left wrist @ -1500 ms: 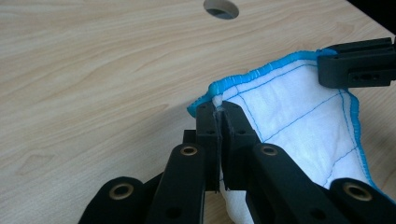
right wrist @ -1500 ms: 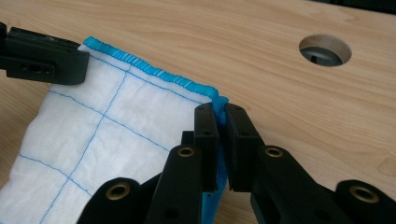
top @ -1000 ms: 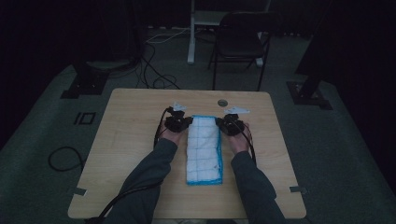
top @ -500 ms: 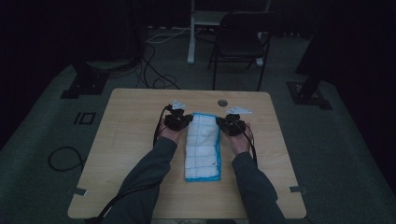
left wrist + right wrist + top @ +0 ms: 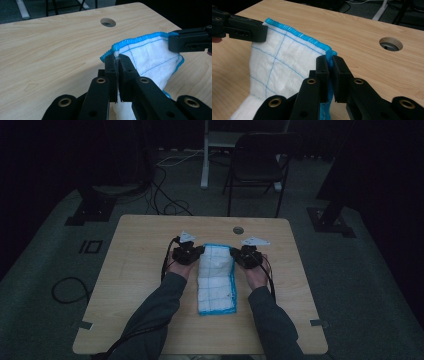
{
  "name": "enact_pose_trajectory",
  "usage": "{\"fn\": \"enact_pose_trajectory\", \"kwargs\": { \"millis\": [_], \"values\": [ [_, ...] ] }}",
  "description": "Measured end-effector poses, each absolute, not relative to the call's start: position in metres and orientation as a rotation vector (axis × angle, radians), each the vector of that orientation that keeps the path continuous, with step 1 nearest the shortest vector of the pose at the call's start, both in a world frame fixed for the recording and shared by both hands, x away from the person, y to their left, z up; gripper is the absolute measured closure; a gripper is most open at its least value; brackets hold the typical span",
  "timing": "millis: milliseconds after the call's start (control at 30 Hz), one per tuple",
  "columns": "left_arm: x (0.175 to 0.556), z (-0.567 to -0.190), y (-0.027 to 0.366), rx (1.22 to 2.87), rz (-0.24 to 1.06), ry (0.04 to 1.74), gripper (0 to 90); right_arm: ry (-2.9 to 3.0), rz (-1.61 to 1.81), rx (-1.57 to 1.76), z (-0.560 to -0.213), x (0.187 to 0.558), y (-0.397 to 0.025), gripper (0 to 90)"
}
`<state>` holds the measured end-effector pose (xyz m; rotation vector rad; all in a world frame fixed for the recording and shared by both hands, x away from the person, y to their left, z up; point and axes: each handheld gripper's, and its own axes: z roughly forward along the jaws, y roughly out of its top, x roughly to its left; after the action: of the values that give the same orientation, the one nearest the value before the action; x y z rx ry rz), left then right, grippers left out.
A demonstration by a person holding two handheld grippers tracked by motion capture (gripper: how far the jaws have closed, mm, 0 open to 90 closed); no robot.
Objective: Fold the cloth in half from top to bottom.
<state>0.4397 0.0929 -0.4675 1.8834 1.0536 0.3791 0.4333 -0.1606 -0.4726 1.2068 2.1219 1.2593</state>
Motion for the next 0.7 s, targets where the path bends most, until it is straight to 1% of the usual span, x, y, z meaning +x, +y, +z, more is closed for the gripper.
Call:
{"fn": "enact_pose_trajectory", "kwargs": {
  "millis": [700],
  "values": [
    [0.414, -0.469, 0.099, 1.842, 0.370, 1.043, 87.2, 2.149, 1.275, 1.150, -0.469, 0.415, -0.160, 84.9]
  ]
}}
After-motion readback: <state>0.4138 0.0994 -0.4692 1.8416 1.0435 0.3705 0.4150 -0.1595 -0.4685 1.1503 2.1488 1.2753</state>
